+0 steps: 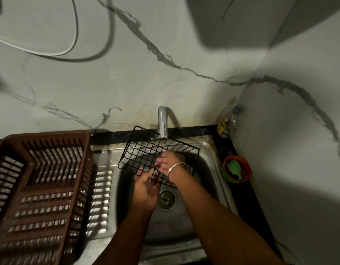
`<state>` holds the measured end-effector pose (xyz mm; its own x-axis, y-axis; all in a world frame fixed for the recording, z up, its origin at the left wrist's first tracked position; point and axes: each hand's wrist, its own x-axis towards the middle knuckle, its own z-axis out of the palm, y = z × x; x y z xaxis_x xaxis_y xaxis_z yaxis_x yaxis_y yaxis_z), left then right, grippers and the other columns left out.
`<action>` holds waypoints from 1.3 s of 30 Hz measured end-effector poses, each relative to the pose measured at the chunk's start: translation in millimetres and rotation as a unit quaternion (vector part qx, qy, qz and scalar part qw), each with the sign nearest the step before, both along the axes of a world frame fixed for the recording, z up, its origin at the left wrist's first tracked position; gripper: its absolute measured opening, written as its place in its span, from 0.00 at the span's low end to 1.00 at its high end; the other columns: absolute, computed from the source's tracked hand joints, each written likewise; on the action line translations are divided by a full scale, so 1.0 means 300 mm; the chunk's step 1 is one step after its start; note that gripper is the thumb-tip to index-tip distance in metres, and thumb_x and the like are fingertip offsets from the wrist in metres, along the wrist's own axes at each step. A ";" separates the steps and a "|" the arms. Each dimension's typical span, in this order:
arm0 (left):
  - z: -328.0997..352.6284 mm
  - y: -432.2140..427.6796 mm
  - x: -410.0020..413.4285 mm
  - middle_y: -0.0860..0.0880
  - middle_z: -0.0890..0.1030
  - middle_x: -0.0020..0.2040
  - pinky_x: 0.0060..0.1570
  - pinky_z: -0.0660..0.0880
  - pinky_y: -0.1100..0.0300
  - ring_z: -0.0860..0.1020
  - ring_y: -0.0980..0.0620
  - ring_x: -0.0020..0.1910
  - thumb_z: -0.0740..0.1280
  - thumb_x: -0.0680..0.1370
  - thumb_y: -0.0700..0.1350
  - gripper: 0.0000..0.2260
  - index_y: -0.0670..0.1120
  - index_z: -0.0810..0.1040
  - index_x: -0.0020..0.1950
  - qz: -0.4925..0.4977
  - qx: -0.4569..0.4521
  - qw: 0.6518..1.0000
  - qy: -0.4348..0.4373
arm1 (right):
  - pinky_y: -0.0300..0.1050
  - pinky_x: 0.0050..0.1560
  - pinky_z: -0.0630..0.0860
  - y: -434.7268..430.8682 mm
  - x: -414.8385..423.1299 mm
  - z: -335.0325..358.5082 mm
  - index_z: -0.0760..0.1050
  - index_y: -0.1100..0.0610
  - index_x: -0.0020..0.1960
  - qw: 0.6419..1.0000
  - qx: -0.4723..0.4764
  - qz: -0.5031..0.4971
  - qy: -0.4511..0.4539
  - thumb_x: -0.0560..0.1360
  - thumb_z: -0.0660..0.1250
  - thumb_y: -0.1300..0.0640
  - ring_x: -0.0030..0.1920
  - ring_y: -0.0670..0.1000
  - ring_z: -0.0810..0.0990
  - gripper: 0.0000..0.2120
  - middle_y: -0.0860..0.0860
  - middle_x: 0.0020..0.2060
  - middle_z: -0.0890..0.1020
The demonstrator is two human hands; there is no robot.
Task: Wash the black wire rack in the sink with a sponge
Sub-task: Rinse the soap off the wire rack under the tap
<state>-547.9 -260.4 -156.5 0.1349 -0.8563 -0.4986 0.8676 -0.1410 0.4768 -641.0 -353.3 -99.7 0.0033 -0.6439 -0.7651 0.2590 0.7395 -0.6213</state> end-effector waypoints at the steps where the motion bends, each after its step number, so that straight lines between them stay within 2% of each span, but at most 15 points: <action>1: 0.005 0.001 0.005 0.42 0.84 0.53 0.56 0.78 0.46 0.83 0.42 0.51 0.79 0.69 0.37 0.12 0.45 0.85 0.51 0.009 -0.006 1.000 0.003 | 0.38 0.31 0.72 0.007 0.001 0.003 0.78 0.57 0.46 0.994 -0.023 0.064 0.090 0.82 0.66 0.56 0.32 0.51 0.80 0.08 0.57 0.39 0.86; 3: 0.017 -0.005 0.000 0.41 0.84 0.53 0.55 0.80 0.46 0.83 0.42 0.52 0.76 0.72 0.36 0.12 0.44 0.83 0.55 0.017 -0.002 1.000 -0.001 | 0.36 0.35 0.73 0.019 -0.003 -0.011 0.80 0.55 0.53 0.924 -0.095 0.184 0.321 0.77 0.73 0.50 0.38 0.49 0.81 0.10 0.57 0.50 0.85; 5: 0.030 -0.011 -0.017 0.41 0.85 0.53 0.53 0.81 0.49 0.85 0.43 0.52 0.73 0.75 0.36 0.12 0.43 0.82 0.57 0.018 -0.002 1.000 -0.013 | 0.44 0.48 0.77 0.037 0.009 -0.016 0.74 0.54 0.67 0.850 -0.118 0.259 0.444 0.70 0.77 0.40 0.55 0.56 0.82 0.31 0.57 0.61 0.80; 7: 0.038 -0.013 -0.047 0.39 0.85 0.53 0.51 0.82 0.50 0.84 0.42 0.51 0.73 0.75 0.35 0.12 0.41 0.80 0.58 0.019 -0.007 0.999 -0.029 | 0.54 0.58 0.78 0.047 0.035 0.012 0.64 0.54 0.75 0.845 -0.082 0.266 0.456 0.66 0.78 0.32 0.66 0.63 0.77 0.48 0.59 0.70 0.71; 9: 0.035 -0.014 -0.068 0.36 0.81 0.56 0.50 0.83 0.50 0.82 0.41 0.52 0.76 0.74 0.36 0.22 0.37 0.76 0.66 0.031 -0.003 0.998 -0.046 | 0.56 0.59 0.78 0.041 0.050 0.035 0.61 0.55 0.77 0.850 -0.048 0.264 0.452 0.65 0.79 0.31 0.68 0.63 0.75 0.52 0.60 0.71 0.70; 11: 0.034 -0.003 -0.075 0.34 0.78 0.59 0.49 0.82 0.49 0.81 0.40 0.53 0.78 0.71 0.40 0.33 0.37 0.71 0.73 0.033 -0.006 0.998 -0.058 | 0.54 0.58 0.79 0.035 0.041 0.055 0.67 0.57 0.73 0.854 -0.036 0.271 0.443 0.66 0.80 0.34 0.64 0.61 0.79 0.47 0.59 0.68 0.76; 13: 0.022 0.006 -0.074 0.33 0.79 0.61 0.53 0.80 0.47 0.80 0.38 0.56 0.82 0.69 0.42 0.37 0.37 0.70 0.74 0.018 -0.007 0.998 -0.064 | 0.50 0.51 0.81 0.028 0.020 0.059 0.78 0.57 0.62 0.854 -0.047 0.277 0.437 0.67 0.80 0.36 0.50 0.56 0.81 0.34 0.55 0.59 0.83; 16: 0.006 0.023 -0.068 0.27 0.73 0.71 0.63 0.77 0.41 0.77 0.33 0.65 0.85 0.69 0.49 0.44 0.33 0.67 0.76 -0.009 0.012 0.998 -0.056 | 0.45 0.42 0.77 0.027 0.010 0.061 0.82 0.58 0.56 0.838 -0.060 0.305 0.448 0.69 0.80 0.38 0.43 0.54 0.78 0.27 0.54 0.53 0.86; 20: -0.001 0.058 -0.001 0.35 0.77 0.71 0.74 0.68 0.33 0.76 0.34 0.69 0.77 0.67 0.73 0.46 0.43 0.75 0.74 -0.054 0.038 0.996 -0.055 | 0.52 0.57 0.81 0.013 0.001 0.050 0.75 0.57 0.70 0.796 -0.050 0.344 0.496 0.67 0.78 0.34 0.61 0.60 0.80 0.41 0.59 0.66 0.77; 22: -0.010 0.080 0.055 0.38 0.78 0.72 0.74 0.67 0.28 0.76 0.35 0.71 0.77 0.64 0.76 0.51 0.46 0.72 0.77 -0.066 0.042 0.994 -0.073 | 0.57 0.61 0.78 0.002 -0.019 0.037 0.64 0.58 0.79 0.775 -0.054 0.362 0.515 0.65 0.78 0.32 0.68 0.63 0.75 0.53 0.62 0.73 0.69; 25: -0.025 0.095 0.137 0.41 0.79 0.72 0.64 0.75 0.29 0.79 0.38 0.68 0.72 0.70 0.74 0.45 0.51 0.69 0.81 -0.049 0.050 0.992 -0.109 | 0.62 0.66 0.77 -0.005 -0.060 0.016 0.54 0.58 0.82 0.739 -0.074 0.393 0.543 0.64 0.79 0.32 0.72 0.65 0.70 0.60 0.64 0.76 0.63; 29: 0.022 0.066 0.175 0.42 0.82 0.69 0.55 0.79 0.40 0.82 0.41 0.59 0.75 0.66 0.76 0.41 0.52 0.79 0.70 -0.154 0.073 0.961 -0.217 | 0.65 0.69 0.73 0.021 -0.103 -0.016 0.53 0.55 0.82 0.668 -0.118 0.440 0.588 0.66 0.79 0.34 0.74 0.66 0.67 0.57 0.63 0.77 0.60; 32: 0.034 0.050 0.154 0.41 0.83 0.67 0.44 0.79 0.48 0.82 0.41 0.56 0.74 0.70 0.72 0.33 0.53 0.79 0.66 -0.166 0.113 0.948 -0.246 | 0.62 0.66 0.76 0.031 -0.123 -0.028 0.60 0.53 0.79 0.661 -0.181 0.433 0.585 0.68 0.79 0.36 0.71 0.65 0.71 0.49 0.62 0.75 0.64; 37: 0.082 0.036 0.109 0.40 0.82 0.63 0.50 0.75 0.47 0.78 0.39 0.59 0.55 0.80 0.71 0.27 0.51 0.80 0.58 -0.139 0.128 0.960 -0.207 | 0.54 0.59 0.76 0.019 -0.130 0.002 0.78 0.53 0.62 0.677 -0.293 0.281 0.614 0.80 0.67 0.46 0.57 0.58 0.81 0.15 0.56 0.60 0.79; 39: 0.079 0.030 0.106 0.43 0.84 0.65 0.57 0.76 0.43 0.81 0.42 0.60 0.51 0.83 0.71 0.29 0.52 0.78 0.66 -0.131 0.136 0.956 -0.223 | 0.52 0.57 0.74 0.018 -0.123 0.020 0.83 0.52 0.53 0.643 -0.312 0.251 0.653 0.79 0.67 0.51 0.56 0.57 0.81 0.08 0.54 0.50 0.84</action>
